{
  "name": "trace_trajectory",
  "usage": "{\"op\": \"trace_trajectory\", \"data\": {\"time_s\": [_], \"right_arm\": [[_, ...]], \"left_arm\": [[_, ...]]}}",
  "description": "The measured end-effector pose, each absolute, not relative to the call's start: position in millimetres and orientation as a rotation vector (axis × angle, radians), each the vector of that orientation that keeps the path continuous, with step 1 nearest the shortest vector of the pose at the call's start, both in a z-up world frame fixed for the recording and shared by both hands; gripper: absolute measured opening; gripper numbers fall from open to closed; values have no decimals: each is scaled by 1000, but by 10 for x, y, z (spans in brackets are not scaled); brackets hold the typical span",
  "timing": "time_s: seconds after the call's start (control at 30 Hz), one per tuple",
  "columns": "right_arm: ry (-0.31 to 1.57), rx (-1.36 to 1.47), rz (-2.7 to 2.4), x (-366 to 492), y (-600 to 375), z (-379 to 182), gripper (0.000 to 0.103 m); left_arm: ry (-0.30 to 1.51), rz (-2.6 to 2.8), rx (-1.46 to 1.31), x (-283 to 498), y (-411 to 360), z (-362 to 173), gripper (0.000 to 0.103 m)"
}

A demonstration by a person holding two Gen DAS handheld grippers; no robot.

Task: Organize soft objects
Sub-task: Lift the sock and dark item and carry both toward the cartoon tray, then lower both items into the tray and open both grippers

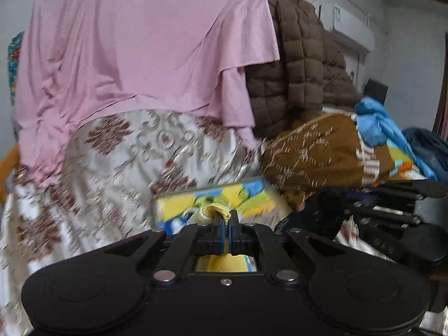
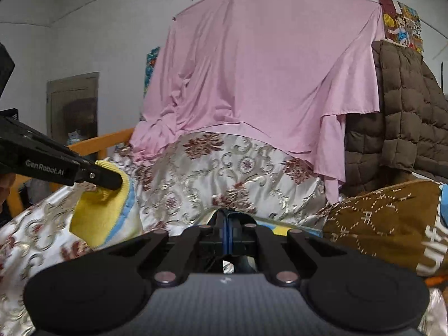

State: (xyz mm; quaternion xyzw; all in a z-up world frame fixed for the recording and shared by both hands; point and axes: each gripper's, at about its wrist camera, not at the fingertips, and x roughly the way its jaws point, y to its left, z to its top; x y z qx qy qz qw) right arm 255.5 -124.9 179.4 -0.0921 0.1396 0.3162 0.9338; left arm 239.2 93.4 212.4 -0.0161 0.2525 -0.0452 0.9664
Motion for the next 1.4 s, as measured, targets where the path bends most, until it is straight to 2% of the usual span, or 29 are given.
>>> {"op": "trace_trajectory", "data": {"time_s": [0.27,0.63,0.9,1.13,1.4], "right_arm": [[294,-306,596,3556,-909,1723,1],[378,-259,438,4795,-782,1273,1],[503,-252,376,5250,-813,693,2],[548,-292,367,5328,-818,441,2],[599,-333,373,5336,-766,193,4]], "left_arm": [[467,-154,-106,3451,864,1830,1],[520,-141,-291,4687,871,916,1],[564,-128,-377,4997,949,376,1],[656,-92,-407,5132,1047,-138,1],[653,-99,-356,5063,1052,-229,9]]}}
